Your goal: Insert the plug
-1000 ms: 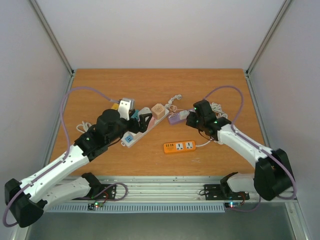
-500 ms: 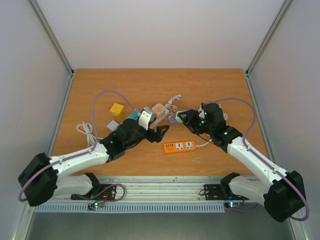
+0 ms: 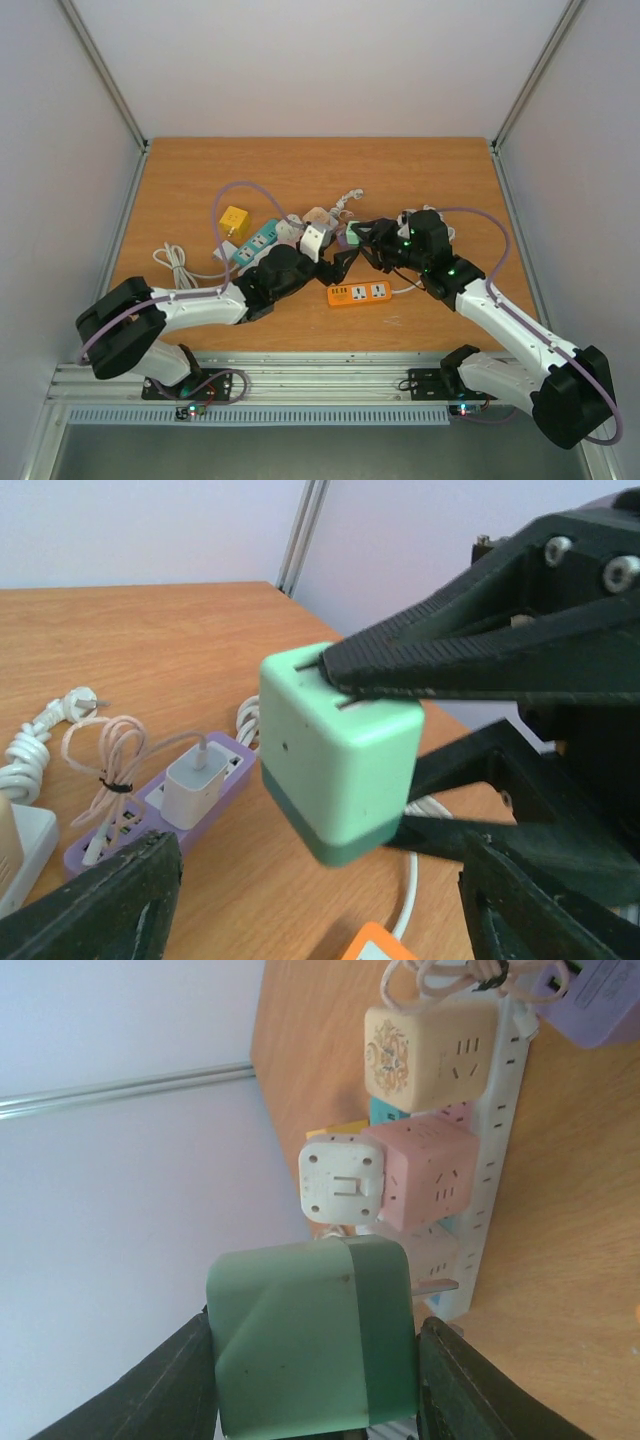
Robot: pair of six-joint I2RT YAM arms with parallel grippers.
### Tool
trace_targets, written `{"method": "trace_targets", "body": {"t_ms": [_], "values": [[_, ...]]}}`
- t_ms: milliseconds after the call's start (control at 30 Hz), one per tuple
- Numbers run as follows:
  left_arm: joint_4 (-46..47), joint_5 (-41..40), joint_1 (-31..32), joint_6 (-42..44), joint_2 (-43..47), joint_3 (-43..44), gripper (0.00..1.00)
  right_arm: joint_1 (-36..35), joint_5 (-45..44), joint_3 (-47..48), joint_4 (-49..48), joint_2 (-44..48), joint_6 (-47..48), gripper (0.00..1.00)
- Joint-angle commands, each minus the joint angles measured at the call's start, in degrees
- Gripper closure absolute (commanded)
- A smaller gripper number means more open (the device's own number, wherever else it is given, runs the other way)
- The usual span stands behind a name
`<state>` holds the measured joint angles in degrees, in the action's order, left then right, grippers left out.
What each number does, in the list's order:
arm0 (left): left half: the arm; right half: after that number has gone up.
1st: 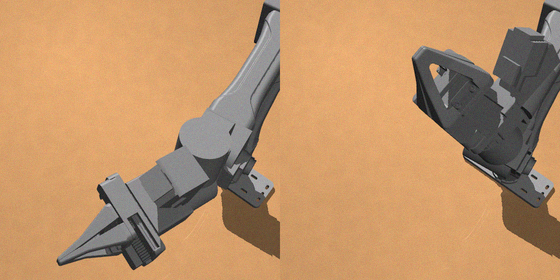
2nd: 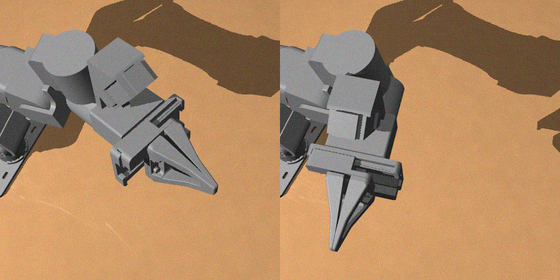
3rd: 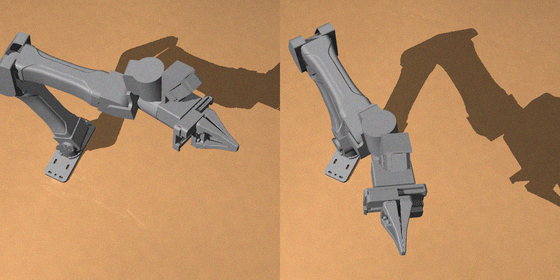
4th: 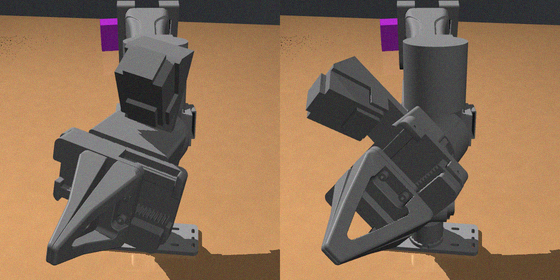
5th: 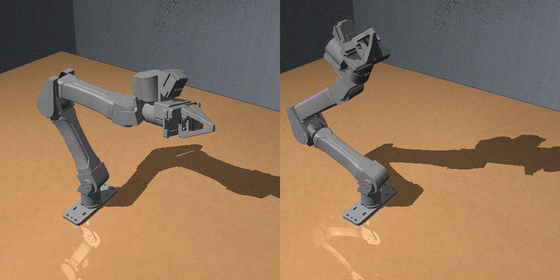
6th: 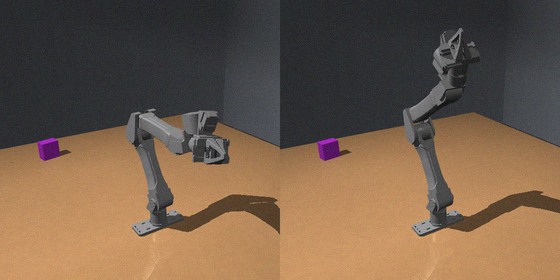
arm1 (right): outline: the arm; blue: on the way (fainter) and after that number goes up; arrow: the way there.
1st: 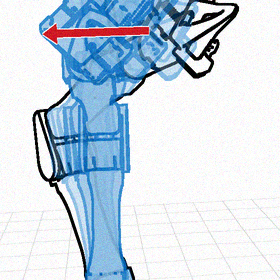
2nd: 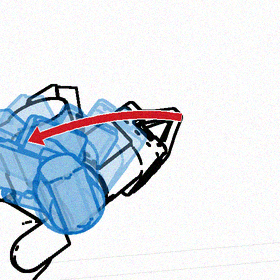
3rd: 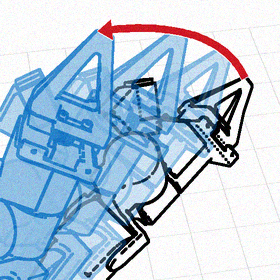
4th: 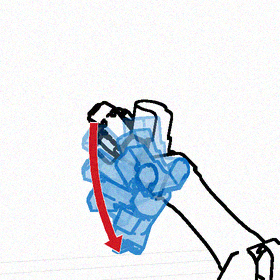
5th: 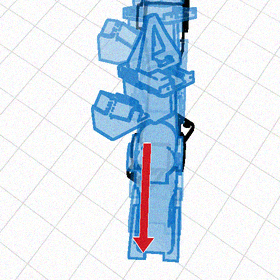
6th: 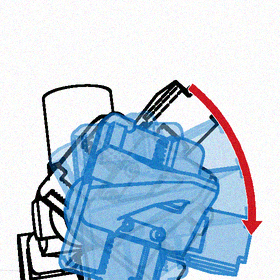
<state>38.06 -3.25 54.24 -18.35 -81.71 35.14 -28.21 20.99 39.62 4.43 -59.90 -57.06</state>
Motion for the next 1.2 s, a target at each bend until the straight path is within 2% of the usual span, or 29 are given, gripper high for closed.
{"method": "trace_targets", "body": {"t_ms": [0,167,400,467,533,633,767,867,967,1067,1167], "values": [[6.76,-4.50,1.10,-1.07,-2.43,4.06,0.26,-1.67,-1.93,0.70,0.40,1.60,-2.64,0.57],[5.95,-5.58,1.31,-1.19,-4.64,6.38,0.37,-3.09,-2.29,0.63,0.57,1.41,-3.32,0.57],[4.57,-5.53,1.38,-0.19,-6.16,7.11,0.65,-3.41,-3.04,0.76,1.98,2.54,-2.68,0.56],[5.20,-4.51,1.39,0.96,-6.15,6.78,0.71,-3.60,-4.62,0.99,3.31,3.59,-1.07,0.54],[5.77,-2.91,1.40,2.47,-5.88,6.49,0.76,-3.61,-6.57,1.98,6.06,4.87,2.16,0.47],[5.92,0.63,1.39,6.46,-5.19,6.32,0.80,-3.60,-10.38,4.26,11.75,7.06,10.55,0.27],[2.78,5.28,1.31,12.49,-4.07,6.94,0.82,-3.61,-13.49,8.18,19.28,8.66,26.53,0.15],[0.54,11.97,1.31,19.50,-3.51,6.96,0.81,-3.61,-9.46,13.01,26.48,7.44,42.72,0.14],[-3.78,17.80,1.31,28.60,-2.61,7.75,0.81,-3.57,-8.11,16.94,34.78,7.47,53.22,0.14],[-2.95,20.20,1.31,36.02,-2.00,6.67,0.83,-3.59,-8.54,19.31,41.28,8.36,59.33,0.15],[-2.59,20.63,1.31,40.94,-1.80,6.33,0.83,-3.61,-9.07,19.84,45.36,8.70,60.26,0.16]]}}
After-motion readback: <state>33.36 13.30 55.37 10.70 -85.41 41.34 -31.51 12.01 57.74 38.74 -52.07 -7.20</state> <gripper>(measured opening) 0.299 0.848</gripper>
